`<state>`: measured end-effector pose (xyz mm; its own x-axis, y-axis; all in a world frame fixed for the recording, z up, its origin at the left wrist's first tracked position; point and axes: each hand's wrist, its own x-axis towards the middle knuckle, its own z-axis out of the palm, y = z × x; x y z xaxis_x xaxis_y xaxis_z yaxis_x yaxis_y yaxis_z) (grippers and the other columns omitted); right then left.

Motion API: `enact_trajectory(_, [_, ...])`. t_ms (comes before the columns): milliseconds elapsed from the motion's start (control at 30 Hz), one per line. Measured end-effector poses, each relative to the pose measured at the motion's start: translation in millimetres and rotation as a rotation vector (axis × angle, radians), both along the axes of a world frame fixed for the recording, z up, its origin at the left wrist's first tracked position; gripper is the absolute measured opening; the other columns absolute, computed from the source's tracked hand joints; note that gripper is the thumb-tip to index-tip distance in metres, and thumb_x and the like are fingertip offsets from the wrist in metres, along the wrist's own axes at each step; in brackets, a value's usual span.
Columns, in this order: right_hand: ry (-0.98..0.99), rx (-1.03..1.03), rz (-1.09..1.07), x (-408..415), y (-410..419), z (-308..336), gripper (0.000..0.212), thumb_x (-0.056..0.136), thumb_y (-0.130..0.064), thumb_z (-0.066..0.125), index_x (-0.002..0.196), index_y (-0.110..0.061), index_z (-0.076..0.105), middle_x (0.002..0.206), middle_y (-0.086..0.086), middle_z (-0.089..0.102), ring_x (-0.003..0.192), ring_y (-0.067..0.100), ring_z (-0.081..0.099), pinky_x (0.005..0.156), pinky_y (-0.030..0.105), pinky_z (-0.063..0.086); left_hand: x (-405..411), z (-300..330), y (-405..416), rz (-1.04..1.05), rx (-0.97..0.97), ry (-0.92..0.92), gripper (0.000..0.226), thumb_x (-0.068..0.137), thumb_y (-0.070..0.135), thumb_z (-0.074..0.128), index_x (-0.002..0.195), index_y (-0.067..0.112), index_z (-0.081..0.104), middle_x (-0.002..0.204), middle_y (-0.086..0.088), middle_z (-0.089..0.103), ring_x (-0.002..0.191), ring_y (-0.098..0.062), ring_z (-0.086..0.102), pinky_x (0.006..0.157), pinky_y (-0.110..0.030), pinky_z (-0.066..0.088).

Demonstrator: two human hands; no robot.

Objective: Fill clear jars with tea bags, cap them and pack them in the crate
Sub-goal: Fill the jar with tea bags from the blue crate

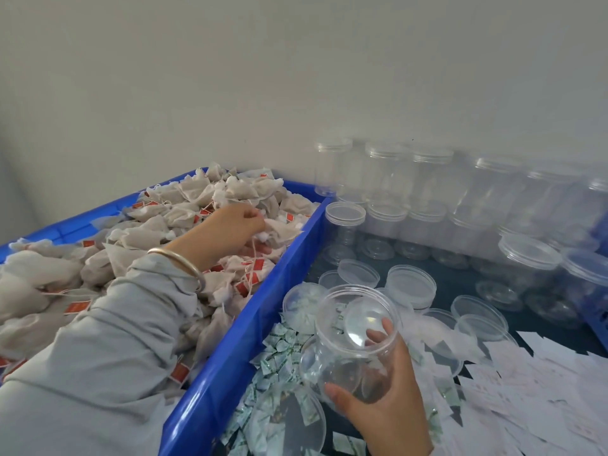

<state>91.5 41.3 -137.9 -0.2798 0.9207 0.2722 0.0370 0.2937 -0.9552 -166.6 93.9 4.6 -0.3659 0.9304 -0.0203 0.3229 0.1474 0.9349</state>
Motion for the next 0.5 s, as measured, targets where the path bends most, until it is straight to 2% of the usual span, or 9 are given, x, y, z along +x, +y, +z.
enact_trajectory(100, [-0.123,0.093,-0.081,0,0,-1,0.114,0.038,-0.051,0.09,0.129,-0.064,0.022,0.118,-0.045,0.037,0.115,-0.019,0.038,0.081,0.0,0.04,11,12,-10,-0.181,0.087,-0.3,0.015,0.092,0.002,0.052,0.081,0.012,0.056,0.066,-0.005,0.069,0.055,-0.017,0.067,0.05,-0.022,0.054])
enact_trajectory(167, [-0.156,0.14,-0.094,0,1,-3,0.115,0.041,-0.043,0.092,0.126,-0.068,0.018,0.12,-0.047,0.032,0.118,-0.018,0.036,0.088,0.006,0.039,22,18,-17,-0.346,0.1,-0.379,0.016,0.086,0.0,0.057,0.076,0.012,0.06,0.064,-0.005,0.067,0.051,-0.015,0.062,0.048,-0.021,0.052])
enact_trajectory(267, [-0.216,0.212,-0.1,0,1,-4,0.114,0.043,-0.05,0.089,0.128,-0.067,0.016,0.125,-0.042,0.031,0.124,-0.014,0.034,0.095,0.015,0.036,39,23,-27,-0.526,0.073,-0.351,0.014,0.074,0.006,0.067,0.064,0.016,0.067,0.062,-0.008,0.063,0.046,-0.013,0.058,0.044,-0.018,0.048])
enact_trajectory(333, [-0.236,0.228,-0.105,-1,2,-5,0.113,0.043,-0.059,0.086,0.132,-0.065,0.015,0.128,-0.04,0.032,0.126,-0.014,0.032,0.093,0.011,0.036,49,23,-32,-0.576,0.042,-0.257,0.016,0.074,0.007,0.074,0.062,0.016,0.068,0.059,-0.009,0.058,0.045,-0.013,0.058,0.043,-0.017,0.047])
enact_trajectory(400, [-0.25,0.225,-0.111,-1,1,-4,0.113,0.042,-0.063,0.083,0.131,-0.068,0.013,0.127,-0.042,0.029,0.123,-0.018,0.031,0.086,0.0,0.035,57,23,-35,-0.606,0.017,-0.164,0.007,0.069,0.013,0.072,0.064,0.015,0.067,0.058,-0.007,0.06,0.049,-0.013,0.06,0.049,-0.017,0.051])
enact_trajectory(500, [-0.25,0.217,-0.09,-2,0,-5,0.113,0.041,-0.061,0.081,0.129,-0.071,0.01,0.126,-0.042,0.028,0.119,-0.019,0.033,0.081,-0.002,0.037,62,21,-37,-0.591,0.014,-0.17,0.003,0.062,0.017,0.068,0.064,0.014,0.066,0.059,-0.005,0.061,0.053,-0.012,0.061,0.057,-0.017,0.053])
